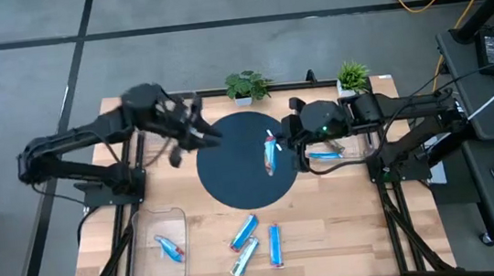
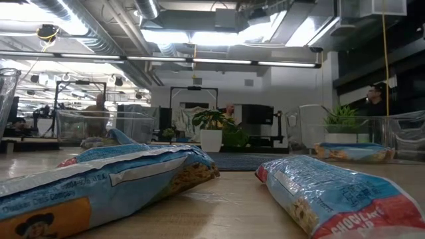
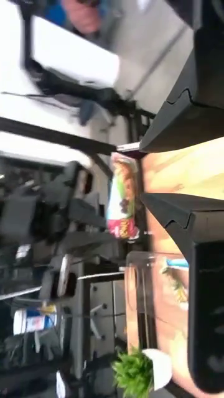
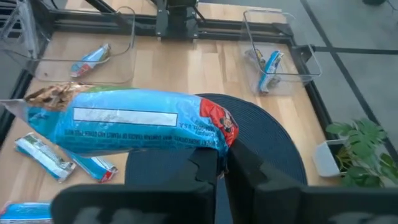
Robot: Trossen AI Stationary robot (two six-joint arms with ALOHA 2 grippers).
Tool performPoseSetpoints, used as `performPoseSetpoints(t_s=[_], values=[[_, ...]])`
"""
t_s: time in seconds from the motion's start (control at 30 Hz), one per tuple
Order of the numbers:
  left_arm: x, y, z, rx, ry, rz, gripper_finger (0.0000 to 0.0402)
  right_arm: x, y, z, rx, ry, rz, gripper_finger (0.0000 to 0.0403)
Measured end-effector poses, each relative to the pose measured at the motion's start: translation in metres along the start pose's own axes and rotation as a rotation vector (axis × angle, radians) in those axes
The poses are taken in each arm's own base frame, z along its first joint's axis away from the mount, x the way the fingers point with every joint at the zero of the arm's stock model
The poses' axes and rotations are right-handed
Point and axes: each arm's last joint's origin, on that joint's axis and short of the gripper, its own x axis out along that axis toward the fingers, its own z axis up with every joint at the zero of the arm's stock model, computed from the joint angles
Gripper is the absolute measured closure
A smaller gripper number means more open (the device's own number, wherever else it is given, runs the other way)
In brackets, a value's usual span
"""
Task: Pick and place Granola Bars by type
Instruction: Put the red granola bar into the bottom transparent bin
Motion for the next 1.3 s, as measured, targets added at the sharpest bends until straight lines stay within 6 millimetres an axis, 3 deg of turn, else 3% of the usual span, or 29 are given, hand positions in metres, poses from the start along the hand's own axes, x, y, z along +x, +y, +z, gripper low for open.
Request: performPoseSetpoints(t_s=[0.17, 0.43, 0.8, 1.03, 1.3], values=[[0.025, -0.012, -0.009, 0.187, 0.061, 0.140, 0.0294, 0.000, 0.000, 0.000, 0.027, -0.002, 0.006, 0.0372], [0.037, -0.033, 0.009, 0.409, 0.168, 0.371, 0.0253, -0.002, 0.000, 0.008, 0.050, -0.079, 0.009, 0.0386], [0.067, -0.054, 0.023, 0.563, 0.224, 0.449, 0.0168, -0.001, -0.018, 0.020, 0.162, -0.201, -0.034, 0.0386], [0.089, -0.062, 0.021, 0.609, 0.242, 0.452, 0.0160, -0.001, -0.032, 0.029, 0.220, -0.305, -0.066, 0.0377], [0.103, -0.067, 0.024, 0.674, 0.178, 0.533, 0.0160, -0.001, -0.036, 0.029, 0.226, -0.308, -0.075, 0.0387]])
